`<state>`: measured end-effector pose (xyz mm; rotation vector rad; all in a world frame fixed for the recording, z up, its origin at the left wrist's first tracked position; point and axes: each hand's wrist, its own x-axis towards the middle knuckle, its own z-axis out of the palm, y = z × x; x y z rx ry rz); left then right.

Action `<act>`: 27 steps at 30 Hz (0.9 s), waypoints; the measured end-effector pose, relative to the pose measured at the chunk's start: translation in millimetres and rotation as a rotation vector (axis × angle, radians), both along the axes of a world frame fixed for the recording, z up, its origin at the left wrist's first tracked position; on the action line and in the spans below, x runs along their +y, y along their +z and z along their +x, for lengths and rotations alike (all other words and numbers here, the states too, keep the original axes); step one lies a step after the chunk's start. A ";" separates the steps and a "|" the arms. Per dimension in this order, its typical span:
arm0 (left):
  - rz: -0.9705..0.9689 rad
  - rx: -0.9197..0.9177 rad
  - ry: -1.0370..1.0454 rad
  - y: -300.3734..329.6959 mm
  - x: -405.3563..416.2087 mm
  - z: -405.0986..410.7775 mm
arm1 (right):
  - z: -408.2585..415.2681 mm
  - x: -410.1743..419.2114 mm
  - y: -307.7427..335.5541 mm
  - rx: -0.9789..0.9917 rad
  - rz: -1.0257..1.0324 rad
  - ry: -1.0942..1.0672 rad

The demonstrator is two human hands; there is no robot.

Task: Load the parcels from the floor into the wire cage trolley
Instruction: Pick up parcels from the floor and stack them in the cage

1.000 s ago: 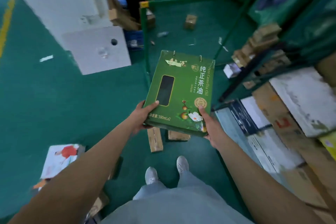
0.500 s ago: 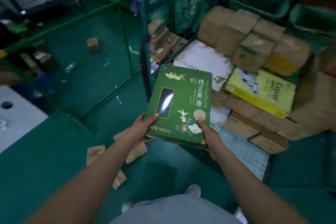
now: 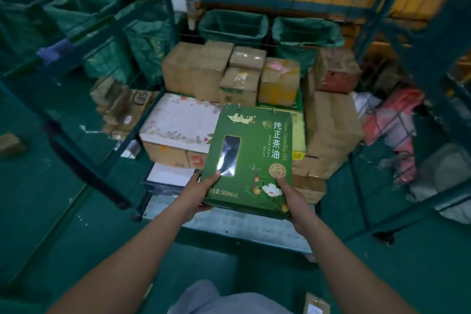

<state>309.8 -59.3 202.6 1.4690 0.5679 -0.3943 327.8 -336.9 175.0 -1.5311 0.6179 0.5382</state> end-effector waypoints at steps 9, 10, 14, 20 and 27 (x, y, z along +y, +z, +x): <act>-0.014 0.002 -0.088 6.7 -62.9 102.9 | 59.3 -55.9 21.6 -0.054 0.036 -0.115; -0.018 0.009 -0.089 6.6 -68.2 118.1 | 71.9 -62.6 20.6 -0.054 0.045 -0.120; -0.036 0.031 -0.081 7.3 -83.2 183.0 | 130.5 -80.4 16.3 -0.032 0.153 -0.149; -0.022 0.034 -0.101 -0.5 -95.0 318.3 | 251.7 -85.3 17.7 -0.025 0.257 -0.239; 0.015 0.116 -0.152 -6.4 -117.5 490.2 | 405.3 -99.3 5.9 -0.019 0.283 -0.302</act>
